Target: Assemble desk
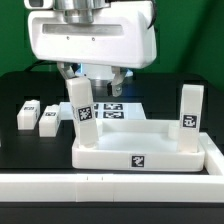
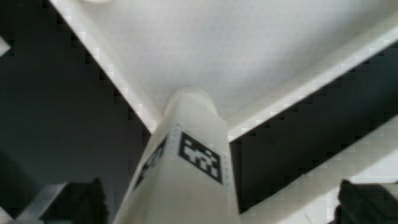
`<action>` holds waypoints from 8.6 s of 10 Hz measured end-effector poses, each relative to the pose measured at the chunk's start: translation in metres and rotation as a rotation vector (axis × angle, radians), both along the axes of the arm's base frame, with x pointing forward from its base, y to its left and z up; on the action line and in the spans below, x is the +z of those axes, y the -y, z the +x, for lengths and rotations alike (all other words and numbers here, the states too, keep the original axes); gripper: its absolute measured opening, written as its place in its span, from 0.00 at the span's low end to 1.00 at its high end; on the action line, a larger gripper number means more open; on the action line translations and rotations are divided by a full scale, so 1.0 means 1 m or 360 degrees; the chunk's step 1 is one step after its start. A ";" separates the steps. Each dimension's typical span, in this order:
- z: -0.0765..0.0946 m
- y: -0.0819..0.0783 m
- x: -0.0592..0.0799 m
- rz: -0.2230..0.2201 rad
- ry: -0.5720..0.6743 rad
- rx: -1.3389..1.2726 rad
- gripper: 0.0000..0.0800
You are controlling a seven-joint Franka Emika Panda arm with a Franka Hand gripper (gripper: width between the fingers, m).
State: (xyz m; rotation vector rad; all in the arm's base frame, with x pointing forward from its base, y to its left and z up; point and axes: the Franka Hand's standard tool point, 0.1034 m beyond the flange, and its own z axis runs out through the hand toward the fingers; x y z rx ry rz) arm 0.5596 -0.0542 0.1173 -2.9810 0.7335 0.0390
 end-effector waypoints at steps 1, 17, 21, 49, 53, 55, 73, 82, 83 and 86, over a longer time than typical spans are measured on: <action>-0.002 0.004 -0.001 0.0002 0.0007 0.0123 0.81; 0.005 0.008 0.002 -0.0020 0.0086 0.1137 0.36; 0.005 0.007 0.002 -0.0008 0.0057 0.0601 0.36; 0.005 0.000 0.000 -0.0010 0.0070 0.0818 0.81; 0.011 0.002 0.002 -0.0075 0.0119 0.1289 0.81; 0.011 0.005 0.002 -0.0090 0.0126 0.1533 0.81; 0.006 0.004 -0.001 -0.0003 0.0032 -0.0285 0.36; 0.006 -0.003 -0.003 -0.0007 0.0025 -0.0338 0.78; 0.006 -0.002 -0.003 -0.0006 0.0036 -0.0185 0.80; 0.006 -0.004 -0.003 -0.0011 0.0058 0.0160 0.81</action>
Offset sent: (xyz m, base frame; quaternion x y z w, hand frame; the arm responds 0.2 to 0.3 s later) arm -0.0031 -0.0003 -0.0004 0.0058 0.0105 -0.1440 0.9895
